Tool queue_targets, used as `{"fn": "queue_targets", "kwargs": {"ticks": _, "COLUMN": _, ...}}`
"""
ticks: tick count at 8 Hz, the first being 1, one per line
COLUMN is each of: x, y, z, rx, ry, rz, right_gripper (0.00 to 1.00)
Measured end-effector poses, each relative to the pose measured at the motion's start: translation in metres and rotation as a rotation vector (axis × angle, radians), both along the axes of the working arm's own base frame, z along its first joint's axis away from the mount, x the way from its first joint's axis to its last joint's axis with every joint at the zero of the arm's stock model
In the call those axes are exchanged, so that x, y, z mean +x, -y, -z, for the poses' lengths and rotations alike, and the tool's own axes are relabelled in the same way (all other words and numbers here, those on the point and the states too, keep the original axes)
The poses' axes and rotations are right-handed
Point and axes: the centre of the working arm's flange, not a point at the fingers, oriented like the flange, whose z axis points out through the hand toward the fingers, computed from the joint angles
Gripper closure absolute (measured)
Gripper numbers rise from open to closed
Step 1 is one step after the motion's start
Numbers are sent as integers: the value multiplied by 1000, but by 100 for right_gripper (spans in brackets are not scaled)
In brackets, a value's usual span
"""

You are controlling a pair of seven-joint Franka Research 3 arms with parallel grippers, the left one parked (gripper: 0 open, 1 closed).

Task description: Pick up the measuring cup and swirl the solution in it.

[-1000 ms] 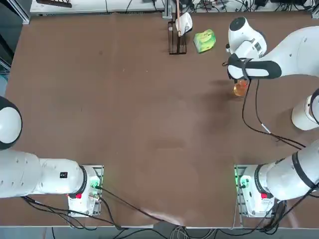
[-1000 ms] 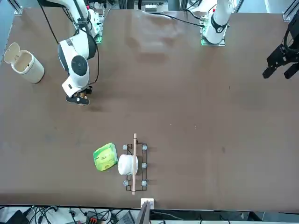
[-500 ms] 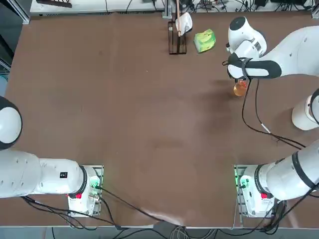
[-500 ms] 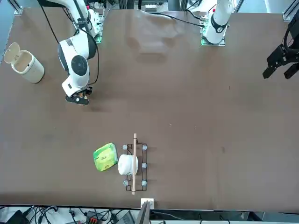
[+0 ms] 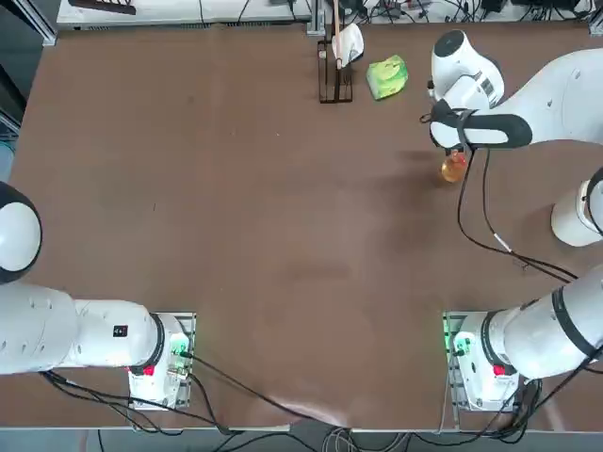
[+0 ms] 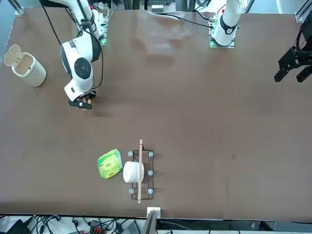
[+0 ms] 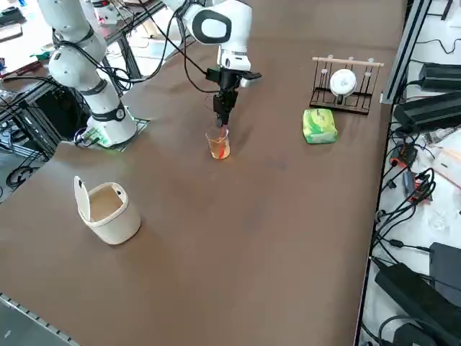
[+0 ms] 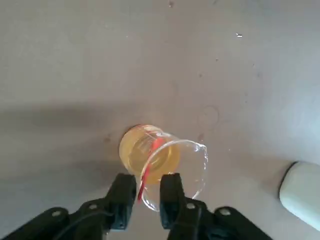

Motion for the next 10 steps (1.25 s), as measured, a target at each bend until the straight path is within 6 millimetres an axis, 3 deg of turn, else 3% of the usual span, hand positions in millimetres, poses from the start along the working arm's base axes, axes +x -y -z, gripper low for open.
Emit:
{"fn": "queue_targets", "kwargs": {"ticks": 3, "x": 0, "y": -1, "z": -1, "rx": 0, "ry": 2, "rz": -1, "right_gripper": 96}}
{"fn": "queue_targets", "kwargs": {"ticks": 7, "x": 11, "y": -2, "z": -17, "rx": 12, "ry": 23, "rz": -24, "right_gripper": 97}}
{"fn": "queue_targets", "kwargs": {"ticks": 10, "x": 15, "y": 20, "z": -36, "rx": 106, "ry": -49, "rz": -96, "right_gripper": 97}}
